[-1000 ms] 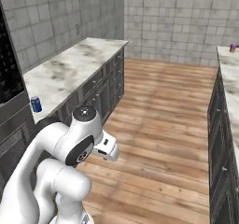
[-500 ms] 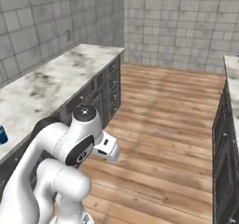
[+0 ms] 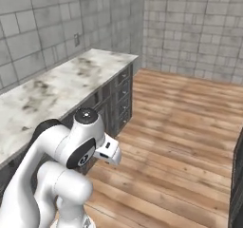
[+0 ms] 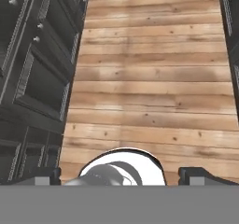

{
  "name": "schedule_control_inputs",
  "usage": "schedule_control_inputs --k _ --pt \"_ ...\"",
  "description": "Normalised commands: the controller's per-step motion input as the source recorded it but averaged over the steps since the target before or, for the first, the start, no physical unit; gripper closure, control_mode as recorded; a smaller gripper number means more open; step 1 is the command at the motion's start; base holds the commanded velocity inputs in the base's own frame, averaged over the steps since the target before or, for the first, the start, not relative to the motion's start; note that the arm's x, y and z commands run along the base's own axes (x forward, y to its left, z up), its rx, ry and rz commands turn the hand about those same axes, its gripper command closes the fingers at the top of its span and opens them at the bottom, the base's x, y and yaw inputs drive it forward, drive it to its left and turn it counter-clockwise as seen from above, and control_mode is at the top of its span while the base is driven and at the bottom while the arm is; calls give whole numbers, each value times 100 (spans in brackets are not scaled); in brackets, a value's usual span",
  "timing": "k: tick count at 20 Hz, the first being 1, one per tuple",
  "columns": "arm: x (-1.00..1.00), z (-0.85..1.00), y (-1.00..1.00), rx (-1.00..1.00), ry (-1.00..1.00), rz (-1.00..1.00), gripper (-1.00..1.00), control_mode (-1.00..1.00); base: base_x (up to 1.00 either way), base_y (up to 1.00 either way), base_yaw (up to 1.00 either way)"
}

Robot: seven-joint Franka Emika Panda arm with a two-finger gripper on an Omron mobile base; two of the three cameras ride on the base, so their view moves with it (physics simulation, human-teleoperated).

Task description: Four empty soda cans are scattered around the kitchen. Gather all the cans and cluster them next to the stove for recycling.

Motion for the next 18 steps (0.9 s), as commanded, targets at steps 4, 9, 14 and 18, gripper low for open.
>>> schedule_control_inputs --k 4,9,14,18 --pt "0 0 0 0 0 0 -100 100 0 -36 51" --pt "0 0 0 0 0 0 -100 100 1 -45 56" --pt "0 0 0 0 0 0 -100 100 19 -37 54" --pt "0 0 0 0 0 0 -100 100 7 -57 45"
